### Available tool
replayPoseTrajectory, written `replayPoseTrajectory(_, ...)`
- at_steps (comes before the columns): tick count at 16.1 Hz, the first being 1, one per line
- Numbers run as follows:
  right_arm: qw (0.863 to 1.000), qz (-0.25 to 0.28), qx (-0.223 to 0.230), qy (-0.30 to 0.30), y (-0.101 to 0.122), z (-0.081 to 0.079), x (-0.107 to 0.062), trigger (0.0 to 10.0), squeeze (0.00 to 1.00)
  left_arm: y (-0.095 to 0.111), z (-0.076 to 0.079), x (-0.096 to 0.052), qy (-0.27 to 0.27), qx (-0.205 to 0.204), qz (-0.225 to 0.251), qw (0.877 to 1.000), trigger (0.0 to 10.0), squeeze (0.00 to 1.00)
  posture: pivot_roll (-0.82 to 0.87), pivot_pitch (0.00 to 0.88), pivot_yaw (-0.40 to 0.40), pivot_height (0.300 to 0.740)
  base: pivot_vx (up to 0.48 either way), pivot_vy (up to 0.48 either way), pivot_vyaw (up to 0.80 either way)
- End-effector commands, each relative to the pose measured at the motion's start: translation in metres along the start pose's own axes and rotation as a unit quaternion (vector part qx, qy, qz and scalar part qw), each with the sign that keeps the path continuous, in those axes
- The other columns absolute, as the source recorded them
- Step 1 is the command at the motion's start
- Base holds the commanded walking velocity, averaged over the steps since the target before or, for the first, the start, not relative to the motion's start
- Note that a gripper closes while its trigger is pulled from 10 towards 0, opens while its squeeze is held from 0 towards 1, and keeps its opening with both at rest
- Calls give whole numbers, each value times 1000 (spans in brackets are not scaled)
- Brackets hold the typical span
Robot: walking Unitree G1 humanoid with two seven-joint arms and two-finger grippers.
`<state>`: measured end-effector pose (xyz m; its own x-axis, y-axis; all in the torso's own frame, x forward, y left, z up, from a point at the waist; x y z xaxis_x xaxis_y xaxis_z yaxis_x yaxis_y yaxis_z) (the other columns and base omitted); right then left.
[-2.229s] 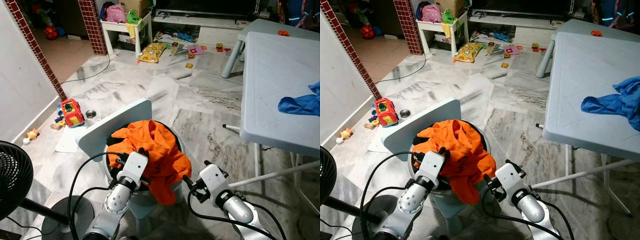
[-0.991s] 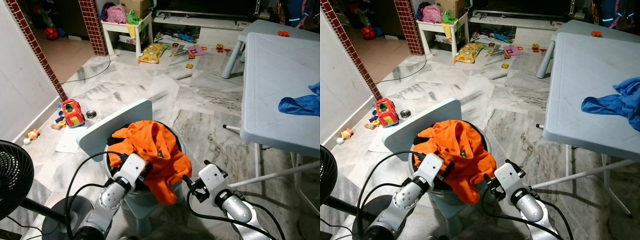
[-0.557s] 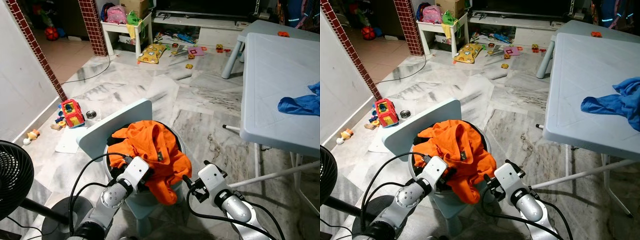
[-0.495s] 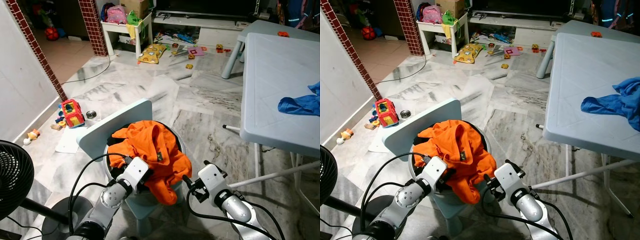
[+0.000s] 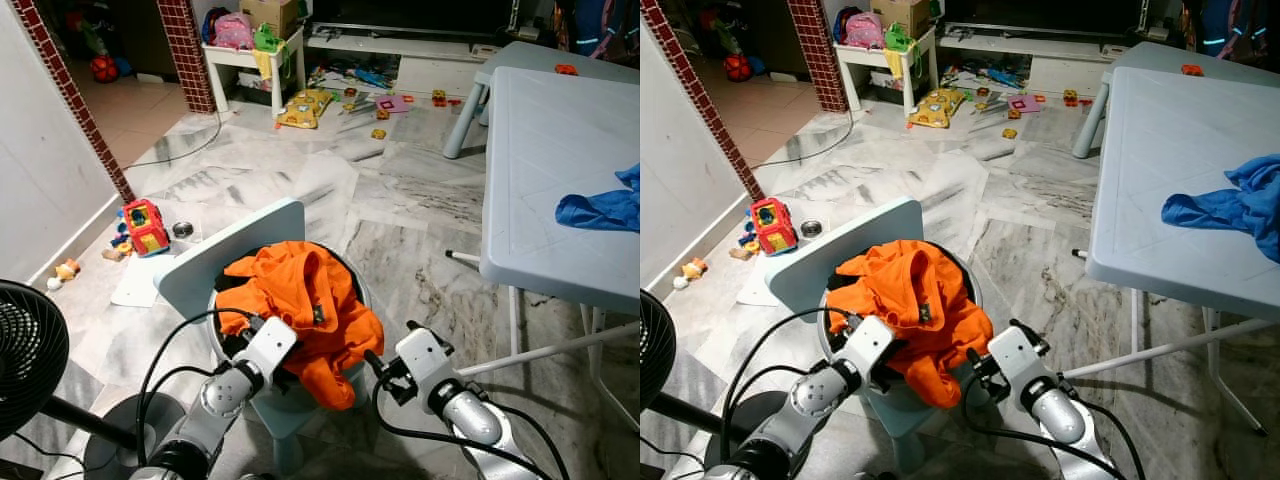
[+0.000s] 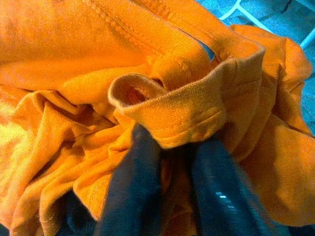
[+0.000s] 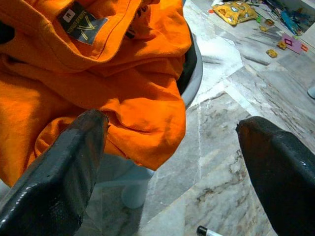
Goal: Hang hanger
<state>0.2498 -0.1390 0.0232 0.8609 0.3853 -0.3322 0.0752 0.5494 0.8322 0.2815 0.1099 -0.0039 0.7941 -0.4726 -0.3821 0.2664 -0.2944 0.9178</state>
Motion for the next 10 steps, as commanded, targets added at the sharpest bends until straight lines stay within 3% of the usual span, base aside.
replayPoseTrajectory(1,1000,1,-4,4,0,-2,1,10000,0,-2,-1,0,-7,8,-6,1000,0,0,-182,49,48,740,0,0,0)
replayPoseTrajectory(10,1000,-2,-2,5,-3,-6,-1,10000,0,2,-4,-2,17,11,21,1000,0,0,-180,53,53,740,0,0,0)
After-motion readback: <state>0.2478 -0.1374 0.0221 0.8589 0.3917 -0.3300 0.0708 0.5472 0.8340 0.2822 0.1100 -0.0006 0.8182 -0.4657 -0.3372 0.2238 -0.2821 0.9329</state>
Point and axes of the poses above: a point about 5 cm out from each wrist's last joint towards the gripper, its own x axis pointing out of the wrist towards the gripper, its own y axis along the axis of the wrist's last joint, z = x × y, the point moved 1 cm from there along x, pointing out of the wrist towards the gripper, and after that the axes turned 10 degrees about -x, right-handed, at the moved point
